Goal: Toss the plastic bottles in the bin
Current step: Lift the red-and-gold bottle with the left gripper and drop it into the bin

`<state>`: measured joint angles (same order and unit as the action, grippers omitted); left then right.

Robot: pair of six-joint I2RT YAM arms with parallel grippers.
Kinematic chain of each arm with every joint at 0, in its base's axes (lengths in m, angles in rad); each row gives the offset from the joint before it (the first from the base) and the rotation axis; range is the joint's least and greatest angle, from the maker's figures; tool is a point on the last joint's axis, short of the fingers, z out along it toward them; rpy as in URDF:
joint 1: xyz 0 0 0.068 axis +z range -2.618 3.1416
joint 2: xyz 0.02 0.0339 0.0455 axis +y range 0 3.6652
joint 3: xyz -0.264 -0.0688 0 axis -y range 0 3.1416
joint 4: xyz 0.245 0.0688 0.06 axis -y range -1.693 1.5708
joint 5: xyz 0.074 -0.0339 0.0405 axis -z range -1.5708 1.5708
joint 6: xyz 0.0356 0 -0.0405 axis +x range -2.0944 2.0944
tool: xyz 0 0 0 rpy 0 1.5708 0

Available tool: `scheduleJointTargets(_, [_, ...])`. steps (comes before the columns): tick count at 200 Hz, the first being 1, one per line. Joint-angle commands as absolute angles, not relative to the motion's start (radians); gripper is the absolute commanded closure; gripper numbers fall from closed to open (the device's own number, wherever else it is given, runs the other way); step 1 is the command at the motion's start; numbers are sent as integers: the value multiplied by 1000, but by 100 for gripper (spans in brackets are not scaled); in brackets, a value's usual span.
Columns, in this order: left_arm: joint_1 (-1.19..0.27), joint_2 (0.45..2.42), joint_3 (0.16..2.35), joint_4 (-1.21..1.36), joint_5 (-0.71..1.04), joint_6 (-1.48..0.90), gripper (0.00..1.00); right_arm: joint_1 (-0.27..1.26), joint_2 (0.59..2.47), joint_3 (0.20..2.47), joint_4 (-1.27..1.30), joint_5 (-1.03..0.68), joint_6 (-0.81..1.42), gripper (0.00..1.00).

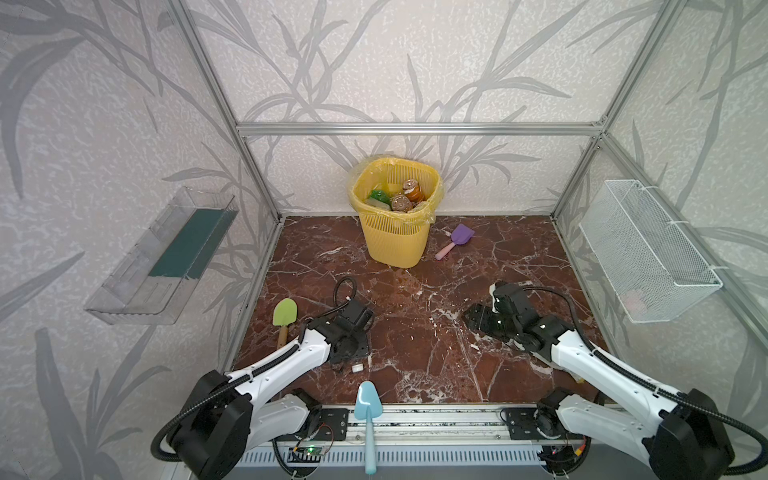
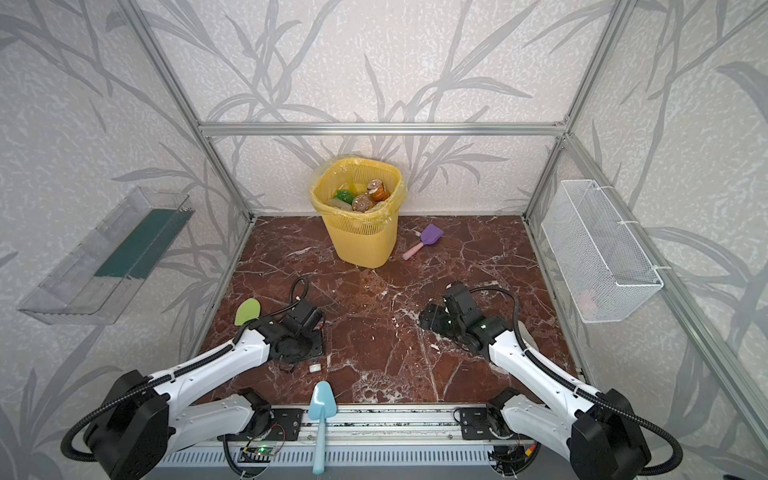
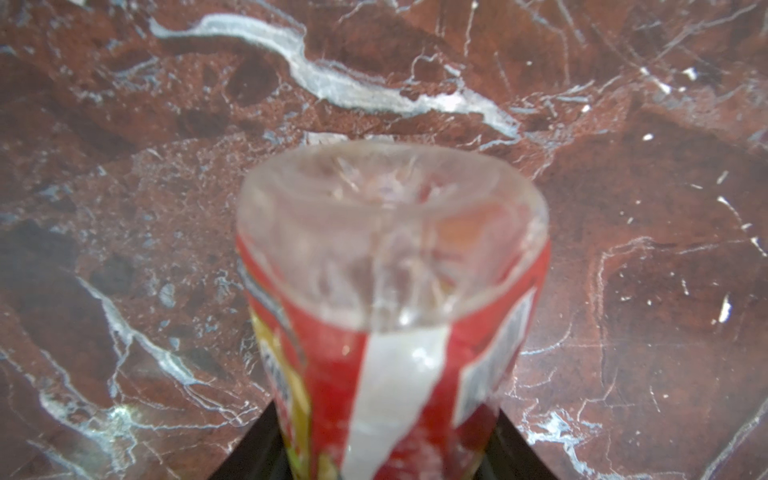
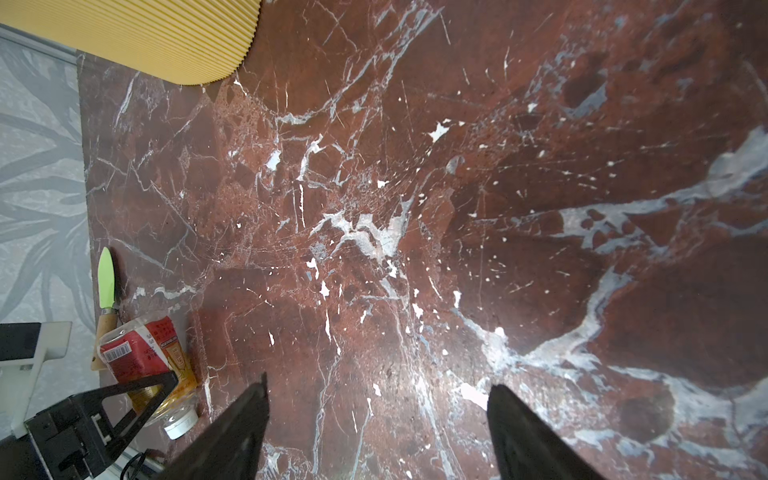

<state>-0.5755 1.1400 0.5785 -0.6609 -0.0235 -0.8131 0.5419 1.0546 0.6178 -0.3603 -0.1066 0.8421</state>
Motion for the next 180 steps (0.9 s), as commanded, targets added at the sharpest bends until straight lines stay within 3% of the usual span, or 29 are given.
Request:
scheduleJointTargets(1, [-571, 1104, 589, -688, -30, -807, 45, 546, 1061, 624, -336, -106, 847, 17])
scheduleJointTargets(53, [-571, 1062, 699, -737, -26, -794, 45, 546, 1078, 632, -324, -112, 848, 17])
scheduleJointTargets(88, [-551, 1110, 999, -761, -27, -713, 45, 546, 1068, 625, -315, -111, 859, 17])
scheduleJointTargets(113, [-488, 1321, 1448, -792, 12, -618, 43, 546, 1050, 630, -321, -111, 872, 17])
scheduleJointTargets(133, [-444, 1543, 1985, -824, 19, -587, 40, 549, 1029, 661, -366, -112, 880, 17])
scheduleJointTargets(168, [-369, 2080, 2963, -1105, 54, -632, 16, 553, 969, 700, -478, -84, 868, 16])
scheduleJointTargets(180, [-357, 2172, 3143, -1200, 110, -630, 11, 552, 934, 688, -495, -68, 874, 15])
